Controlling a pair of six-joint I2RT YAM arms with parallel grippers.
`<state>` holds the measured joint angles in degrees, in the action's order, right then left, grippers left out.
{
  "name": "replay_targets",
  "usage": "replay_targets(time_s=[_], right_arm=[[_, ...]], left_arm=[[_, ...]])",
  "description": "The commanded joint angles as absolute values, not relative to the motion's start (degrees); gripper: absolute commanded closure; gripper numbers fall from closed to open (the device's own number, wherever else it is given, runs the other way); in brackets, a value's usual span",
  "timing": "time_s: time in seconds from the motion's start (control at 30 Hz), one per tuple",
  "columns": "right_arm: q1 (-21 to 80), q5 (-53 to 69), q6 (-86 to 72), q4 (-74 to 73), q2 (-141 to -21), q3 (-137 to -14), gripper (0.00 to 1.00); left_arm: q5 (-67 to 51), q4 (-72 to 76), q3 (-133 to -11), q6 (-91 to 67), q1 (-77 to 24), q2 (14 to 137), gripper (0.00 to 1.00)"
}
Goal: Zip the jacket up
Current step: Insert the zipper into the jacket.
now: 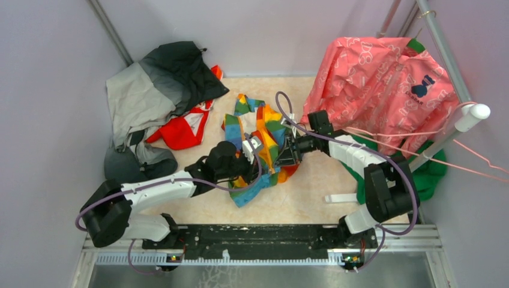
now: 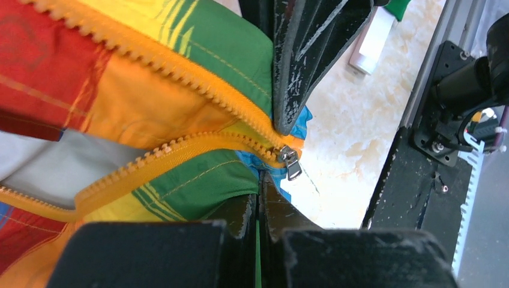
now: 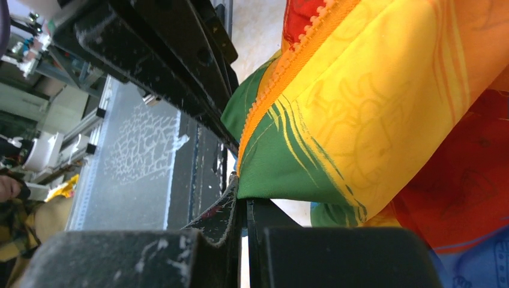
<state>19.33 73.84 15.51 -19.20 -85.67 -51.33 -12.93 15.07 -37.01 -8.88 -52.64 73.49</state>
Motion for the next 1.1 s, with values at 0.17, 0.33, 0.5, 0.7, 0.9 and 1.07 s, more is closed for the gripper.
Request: replay_targets(time_s=[0.17,0.33,0.5,0.7,0.9,1.07], right_arm=[[20.1,68.8,6.1,-8.0,-83.0,-49.8,1.0],[22.4,66.4,10.6,-12.3,-83.4,-50.3,1.0],[29.2,66.4,15.9,-17.7,-85.5,-52.3,1.0],[27.0,58.6,4.1,-6.4,-84.2,-48.4,1.0],[24.7,58.8,0.8,-1.8,-83.2,-46.1,1.0],[24.7,63.4,0.4,0.7,-83.5,-45.2,1.0]], left_arm=[[-21.3,6.5,-41.0,-3.8,-53.3,75.8,1.0],[-26.1,7.3,-40.5,-4.5,-53.3,76.3,1.0],[-22.0,7.7,-40.6,-6.2,-50.7,75.2,1.0],[-30.2,9.0,-39.1,-6.1,-50.1,74.7,1.0],[-40.7,11.7,-38.3,-7.2,-50.1,80.5,1.0],[-37.6,11.3,-38.5,-7.3,-50.0,81.0,1.0]])
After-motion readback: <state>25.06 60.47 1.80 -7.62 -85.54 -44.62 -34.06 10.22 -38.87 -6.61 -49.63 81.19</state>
